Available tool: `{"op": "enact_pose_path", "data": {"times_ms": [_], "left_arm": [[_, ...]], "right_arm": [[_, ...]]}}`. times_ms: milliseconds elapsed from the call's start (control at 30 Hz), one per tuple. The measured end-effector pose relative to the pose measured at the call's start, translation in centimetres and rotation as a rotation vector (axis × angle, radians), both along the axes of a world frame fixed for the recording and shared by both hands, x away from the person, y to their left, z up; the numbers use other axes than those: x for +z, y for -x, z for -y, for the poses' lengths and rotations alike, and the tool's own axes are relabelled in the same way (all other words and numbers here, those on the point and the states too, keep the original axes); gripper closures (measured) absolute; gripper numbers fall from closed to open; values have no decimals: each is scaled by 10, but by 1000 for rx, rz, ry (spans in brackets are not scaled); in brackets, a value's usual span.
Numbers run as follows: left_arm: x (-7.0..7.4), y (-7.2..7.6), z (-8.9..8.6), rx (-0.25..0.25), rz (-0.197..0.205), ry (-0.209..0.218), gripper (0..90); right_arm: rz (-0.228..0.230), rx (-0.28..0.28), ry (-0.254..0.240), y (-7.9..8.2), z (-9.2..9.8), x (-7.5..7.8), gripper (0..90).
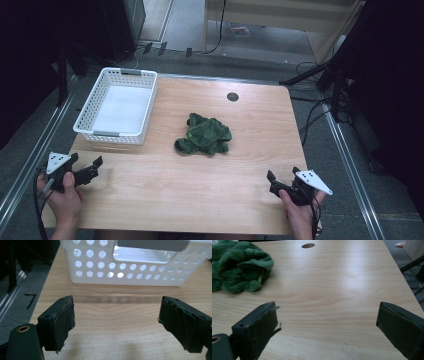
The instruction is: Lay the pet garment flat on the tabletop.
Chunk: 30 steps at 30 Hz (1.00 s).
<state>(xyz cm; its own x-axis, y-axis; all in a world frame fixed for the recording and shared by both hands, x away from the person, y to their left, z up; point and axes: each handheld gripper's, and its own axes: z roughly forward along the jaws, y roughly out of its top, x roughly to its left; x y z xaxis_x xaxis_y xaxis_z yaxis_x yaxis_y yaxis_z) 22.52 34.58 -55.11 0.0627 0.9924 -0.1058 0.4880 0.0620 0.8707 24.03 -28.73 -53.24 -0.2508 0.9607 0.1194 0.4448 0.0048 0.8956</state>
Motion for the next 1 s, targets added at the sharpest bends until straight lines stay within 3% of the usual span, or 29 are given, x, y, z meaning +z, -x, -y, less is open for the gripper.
{"op": "enact_pose_path", "data": {"times_ms": [133,400,467,600,667,800,1000], "left_arm": [[0,-2,2,-29,-14,-21,132],[0,-1,1,-37,-1,-8,132],[0,-1,2,-37,-2,-10,132],[0,-1,1,-41,-6,-10,132],[0,-1,1,-41,-4,-7,132],[0,-1,1,-44,-3,-5,132],[0,-1,0,-45,-6,-2,132]], "right_arm": [[13,56,33,-3,-22,13,32],[26,151,26,-20,-66,34,0],[28,161,30,-22,-71,36,0],[30,209,56,-37,-99,45,0],[31,219,61,-40,-105,46,0],[33,278,84,-54,-138,51,0],[6,339,123,-73,-172,44,0]]}}
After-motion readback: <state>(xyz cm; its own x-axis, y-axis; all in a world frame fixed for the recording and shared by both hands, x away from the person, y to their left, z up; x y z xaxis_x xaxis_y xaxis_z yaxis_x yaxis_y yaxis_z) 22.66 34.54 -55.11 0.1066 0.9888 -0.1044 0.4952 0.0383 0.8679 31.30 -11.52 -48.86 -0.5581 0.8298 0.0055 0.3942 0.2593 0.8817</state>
